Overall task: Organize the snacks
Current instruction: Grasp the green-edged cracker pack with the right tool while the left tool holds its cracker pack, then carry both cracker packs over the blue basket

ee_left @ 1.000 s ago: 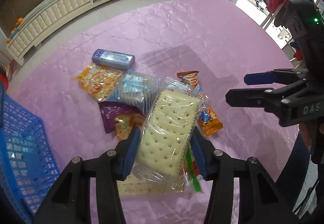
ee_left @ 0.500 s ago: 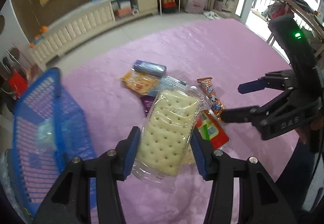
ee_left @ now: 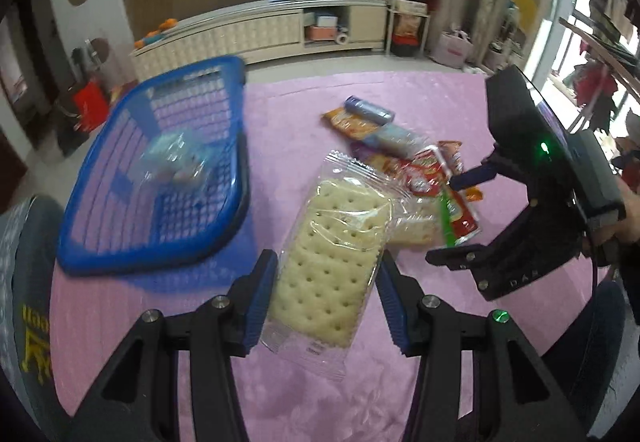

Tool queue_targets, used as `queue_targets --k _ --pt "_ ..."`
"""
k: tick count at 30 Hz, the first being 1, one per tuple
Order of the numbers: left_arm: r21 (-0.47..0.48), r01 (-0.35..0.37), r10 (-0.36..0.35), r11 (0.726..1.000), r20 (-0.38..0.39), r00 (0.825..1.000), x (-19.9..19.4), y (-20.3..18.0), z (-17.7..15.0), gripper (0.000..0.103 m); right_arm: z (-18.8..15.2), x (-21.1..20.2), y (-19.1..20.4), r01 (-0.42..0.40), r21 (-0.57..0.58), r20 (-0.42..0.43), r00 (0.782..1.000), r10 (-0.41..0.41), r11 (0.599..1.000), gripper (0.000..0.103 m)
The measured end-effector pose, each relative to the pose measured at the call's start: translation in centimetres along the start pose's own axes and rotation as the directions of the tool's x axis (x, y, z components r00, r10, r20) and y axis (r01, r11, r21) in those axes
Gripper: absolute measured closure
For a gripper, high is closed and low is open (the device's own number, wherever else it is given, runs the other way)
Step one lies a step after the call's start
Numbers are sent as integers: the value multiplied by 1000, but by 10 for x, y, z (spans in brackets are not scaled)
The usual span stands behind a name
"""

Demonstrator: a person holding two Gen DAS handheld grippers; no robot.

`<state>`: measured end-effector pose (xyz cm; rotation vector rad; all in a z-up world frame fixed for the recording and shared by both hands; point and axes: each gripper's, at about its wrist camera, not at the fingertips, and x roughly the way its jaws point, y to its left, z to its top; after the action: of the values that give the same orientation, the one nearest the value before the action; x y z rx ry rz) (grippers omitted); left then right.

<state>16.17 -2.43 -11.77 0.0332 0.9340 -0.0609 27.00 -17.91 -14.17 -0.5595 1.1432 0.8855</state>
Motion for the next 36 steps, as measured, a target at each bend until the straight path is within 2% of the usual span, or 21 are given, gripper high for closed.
queue_targets --k 6,9,13,16,17,18,20,24,31,36 --pt "-87 -16 14 996 -25 1000 10 3 -13 55 22 23 11 6 -109 -33 999 -9 994 12" --pt "-98 -19 15 995 -39 999 13 3 -18 55 33 36 14 -26 -123 -63 998 19 992 12" --pt "-100 -22 18 995 -43 999 14 3 -23 55 39 53 18 -13 -147 -109 994 -3 989 12" --pt "-91 -34 30 995 -45 999 16 1 -29 55 41 60 19 -24 -130 -108 994 10 991 13" --pt "-86 -34 30 996 -46 999 17 -1 -30 55 40 62 23 -19 -126 -108 994 6 992 22" --pt "-83 -32 28 996 -48 998 18 -1 -31 55 39 62 24 -3 -129 -102 995 -10 992 38" --pt "-91 -23 18 996 -51 999 21 -1 -31 55 37 56 24 3 -127 -82 997 -13 992 42" --pt "-110 -10 6 994 -43 999 21 0 -33 55 33 43 31 32 -132 -42 998 -37 991 43" --pt "-107 15 -15 994 -5 1000 6 -3 -31 55 24 8 39 85 -76 18 996 -84 993 43" --pt "-57 29 -27 998 33 999 -11 -8 -22 55 14 -25 45 124 -36 51 991 -123 992 43"
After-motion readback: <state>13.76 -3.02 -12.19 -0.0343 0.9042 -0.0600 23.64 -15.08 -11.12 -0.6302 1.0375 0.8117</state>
